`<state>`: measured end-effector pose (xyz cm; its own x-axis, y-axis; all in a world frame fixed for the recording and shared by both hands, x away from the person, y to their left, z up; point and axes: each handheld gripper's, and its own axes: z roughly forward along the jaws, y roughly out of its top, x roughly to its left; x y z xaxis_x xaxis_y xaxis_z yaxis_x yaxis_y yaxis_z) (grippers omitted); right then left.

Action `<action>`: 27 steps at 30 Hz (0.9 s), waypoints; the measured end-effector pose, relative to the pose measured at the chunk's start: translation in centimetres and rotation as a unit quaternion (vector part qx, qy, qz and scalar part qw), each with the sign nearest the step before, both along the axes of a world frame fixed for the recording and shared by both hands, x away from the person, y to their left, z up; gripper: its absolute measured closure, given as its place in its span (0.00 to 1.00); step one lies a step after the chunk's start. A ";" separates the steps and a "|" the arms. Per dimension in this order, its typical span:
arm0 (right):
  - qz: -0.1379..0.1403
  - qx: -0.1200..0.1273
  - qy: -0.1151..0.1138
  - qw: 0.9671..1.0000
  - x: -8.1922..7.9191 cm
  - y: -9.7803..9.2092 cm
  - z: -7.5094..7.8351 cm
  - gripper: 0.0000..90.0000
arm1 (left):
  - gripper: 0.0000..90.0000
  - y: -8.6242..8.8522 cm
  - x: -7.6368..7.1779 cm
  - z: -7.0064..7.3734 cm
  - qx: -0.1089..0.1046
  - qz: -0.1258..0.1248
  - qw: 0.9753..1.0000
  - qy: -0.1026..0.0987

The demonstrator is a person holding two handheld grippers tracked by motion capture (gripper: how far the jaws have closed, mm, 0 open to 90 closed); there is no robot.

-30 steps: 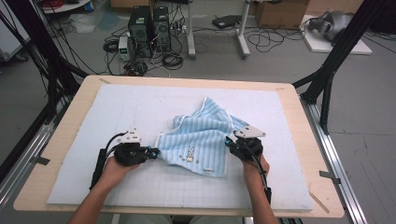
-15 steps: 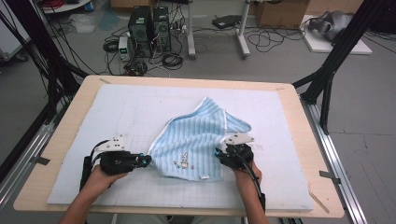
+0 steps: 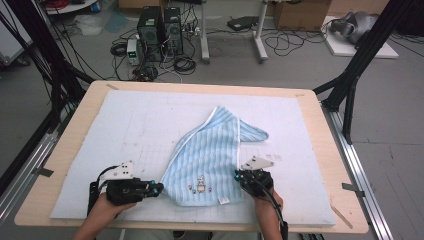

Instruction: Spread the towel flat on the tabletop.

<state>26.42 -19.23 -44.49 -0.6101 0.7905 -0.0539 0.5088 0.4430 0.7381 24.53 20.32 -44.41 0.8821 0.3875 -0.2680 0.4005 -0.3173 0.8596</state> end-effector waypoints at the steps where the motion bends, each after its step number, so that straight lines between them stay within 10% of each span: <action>1: -0.003 0.000 0.000 1.000 -0.5 -0.4 0.1 0.97 | 0.95 -0.3 -0.3 -0.1 0.001 -0.004 1.000 0.001; 5: -0.014 -0.010 -0.005 1.000 -2.2 -1.6 0.4 0.97 | 0.93 -1.4 -0.9 -0.3 0.005 -0.009 1.000 0.001; 11: -0.037 -0.011 -0.017 0.999 -3.1 -2.8 0.8 0.93 | 0.55 -2.3 -0.5 0.1 0.009 0.075 0.997 -0.016; 15: -0.042 0.005 -0.030 0.999 -2.9 -2.8 0.9 0.73 | 0.46 -2.7 0.8 0.3 -0.013 0.129 0.992 -0.009; 18: -0.054 0.036 -0.037 0.997 -2.1 -2.8 1.0 0.55 | 0.45 -3.7 2.3 0.1 0.019 0.141 0.990 0.005; 23: -0.048 0.037 -0.021 0.998 -0.4 -1.8 0.6 0.49 | 0.60 -5.7 3.8 -0.7 0.083 0.161 0.983 0.012; 27: -0.034 0.011 -0.001 0.999 0.7 -1.1 -0.1 0.73 | 0.96 -5.9 4.5 -0.8 0.102 0.181 0.978 0.011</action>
<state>27.08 -20.31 -44.61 -0.5549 0.8311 -0.0368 0.5354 0.3906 0.7489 29.00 14.38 -45.19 0.6729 0.7200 -0.1696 0.5353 -0.3157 0.7835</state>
